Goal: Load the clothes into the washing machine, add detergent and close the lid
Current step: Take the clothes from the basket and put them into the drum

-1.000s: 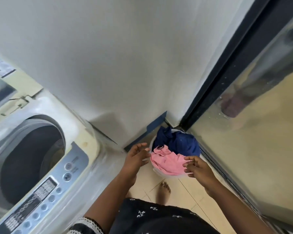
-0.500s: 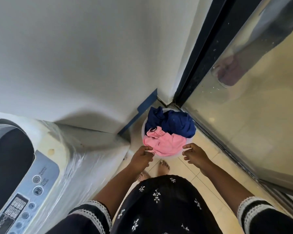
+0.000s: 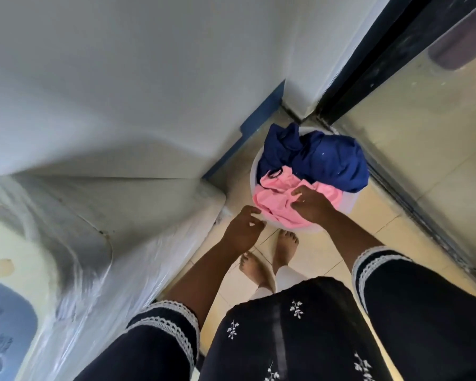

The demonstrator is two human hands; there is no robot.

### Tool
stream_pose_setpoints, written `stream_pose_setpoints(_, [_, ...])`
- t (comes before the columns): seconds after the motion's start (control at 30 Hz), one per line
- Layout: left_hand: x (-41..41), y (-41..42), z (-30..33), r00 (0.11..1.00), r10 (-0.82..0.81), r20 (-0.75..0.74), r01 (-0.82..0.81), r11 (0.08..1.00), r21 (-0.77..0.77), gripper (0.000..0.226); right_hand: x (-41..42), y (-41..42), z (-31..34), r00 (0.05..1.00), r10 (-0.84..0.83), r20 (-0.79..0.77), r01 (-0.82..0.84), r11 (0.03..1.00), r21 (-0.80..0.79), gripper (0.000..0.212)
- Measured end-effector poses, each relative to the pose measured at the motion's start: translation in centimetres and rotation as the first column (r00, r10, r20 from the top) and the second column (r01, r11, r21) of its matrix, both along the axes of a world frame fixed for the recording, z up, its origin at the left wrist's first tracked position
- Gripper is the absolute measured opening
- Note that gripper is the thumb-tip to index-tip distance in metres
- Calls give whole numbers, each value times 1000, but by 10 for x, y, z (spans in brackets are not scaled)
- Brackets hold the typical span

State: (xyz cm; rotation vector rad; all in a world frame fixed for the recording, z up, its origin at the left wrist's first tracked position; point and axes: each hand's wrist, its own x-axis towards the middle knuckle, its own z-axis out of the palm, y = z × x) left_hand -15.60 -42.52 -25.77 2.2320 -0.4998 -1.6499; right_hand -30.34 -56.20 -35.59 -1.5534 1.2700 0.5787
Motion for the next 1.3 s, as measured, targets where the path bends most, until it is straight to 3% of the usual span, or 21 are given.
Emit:
stream_pose_setpoints(0.13, [10,15,-41,998,54,25,-55,998,32,31,20,16,-47,977,214,15,-214,977,22,19])
stream_pose_setpoints(0.23, [11,33,-58,998,60,27,-61,997,47,30,18,34,-62,935,339,-103,-318,931,178,47])
stream_pose_setpoints(0.33, [8,50,-60,999,28,46,-31,998,51,28,3,51,-55,947,286,-144,-265,953,148,62])
stream_pose_setpoints(0.47, [0,74,-32,993,-109,37,106,991,76,28,-21,68,-10,968,222,-119,-218,975,44,34])
stream_pose_setpoints(0.57, [-5,85,-1,963,-264,44,263,964,36,31,-46,71,35,992,90,-92,-95,994,-51,12])
stream_pose_setpoints(0.73, [-11,92,71,942,-333,48,335,942,-39,34,-70,86,126,994,-70,84,80,988,-129,31])
stream_pose_setpoints(0.9, [-14,106,136,961,-273,42,276,950,-145,50,-64,105,211,914,-293,280,342,928,-146,17])
stream_pose_setpoints(1.0, [-13,118,163,982,-175,72,187,954,-234,73,-52,110,259,831,-359,424,428,900,-77,13])
stream_pose_setpoints(1.07, [-15,125,180,991,-115,75,132,942,-308,90,-42,115,289,783,-370,499,450,892,-45,19])
stream_pose_setpoints(1.17, [-23,128,199,986,-97,133,149,867,-475,102,-27,122,329,774,-254,580,386,916,-114,31])
stream_pose_setpoints(1.23, [-28,126,208,968,-108,225,216,812,-542,94,-18,128,356,758,-167,631,351,919,-178,33])
stream_pose_setpoints(1.3, [-31,121,221,941,-107,321,278,785,-554,57,-11,131,381,724,-107,681,364,898,-246,32])
